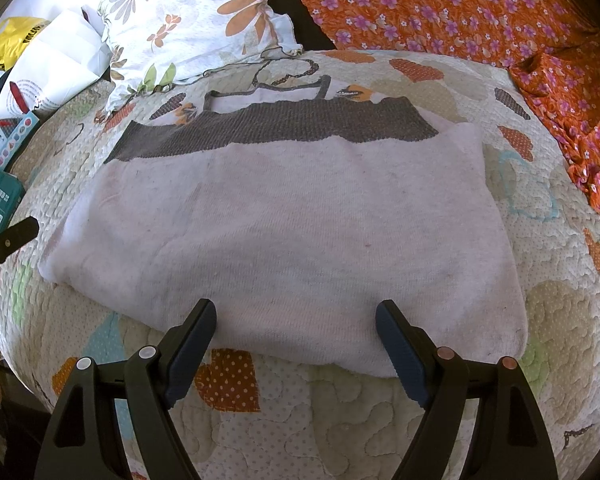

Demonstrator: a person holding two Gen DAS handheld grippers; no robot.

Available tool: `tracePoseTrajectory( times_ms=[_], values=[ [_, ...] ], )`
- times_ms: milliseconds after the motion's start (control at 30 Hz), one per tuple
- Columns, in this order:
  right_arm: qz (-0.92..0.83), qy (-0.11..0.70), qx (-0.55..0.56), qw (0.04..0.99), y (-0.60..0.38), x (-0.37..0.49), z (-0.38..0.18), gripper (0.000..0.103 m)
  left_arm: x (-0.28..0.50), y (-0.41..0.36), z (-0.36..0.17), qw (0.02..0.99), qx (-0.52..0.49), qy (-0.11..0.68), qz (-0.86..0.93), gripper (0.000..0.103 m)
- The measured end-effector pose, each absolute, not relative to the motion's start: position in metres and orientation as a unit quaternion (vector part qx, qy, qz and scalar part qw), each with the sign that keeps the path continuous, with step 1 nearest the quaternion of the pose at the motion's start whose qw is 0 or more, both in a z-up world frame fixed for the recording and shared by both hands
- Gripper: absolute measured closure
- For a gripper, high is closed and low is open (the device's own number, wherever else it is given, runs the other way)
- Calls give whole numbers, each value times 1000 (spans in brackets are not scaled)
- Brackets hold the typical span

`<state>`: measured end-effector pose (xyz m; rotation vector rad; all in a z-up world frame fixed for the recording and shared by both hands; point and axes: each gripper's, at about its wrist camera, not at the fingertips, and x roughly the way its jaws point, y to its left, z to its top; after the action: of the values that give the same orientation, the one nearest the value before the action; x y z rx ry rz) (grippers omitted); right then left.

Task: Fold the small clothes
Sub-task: 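Move the right gripper toward the sweater hem beside the left gripper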

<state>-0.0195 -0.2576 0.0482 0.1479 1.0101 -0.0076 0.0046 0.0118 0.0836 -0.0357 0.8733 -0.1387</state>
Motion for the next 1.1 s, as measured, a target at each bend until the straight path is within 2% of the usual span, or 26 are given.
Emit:
tracePoseTrajectory(
  times_ms=[133, 600, 1100],
  values=[
    [-10, 475, 76, 876, -263, -21, 52, 17, -11, -5, 83, 894, -13, 438, -96, 24],
    [-44, 445, 179, 876, -321, -22, 71, 17, -99, -108, 76, 858, 105, 432, -256, 23],
    [-61, 456, 274, 845, -386, -37, 58, 17, -77, -130, 66, 845, 108, 459, -253, 23]
  ],
)
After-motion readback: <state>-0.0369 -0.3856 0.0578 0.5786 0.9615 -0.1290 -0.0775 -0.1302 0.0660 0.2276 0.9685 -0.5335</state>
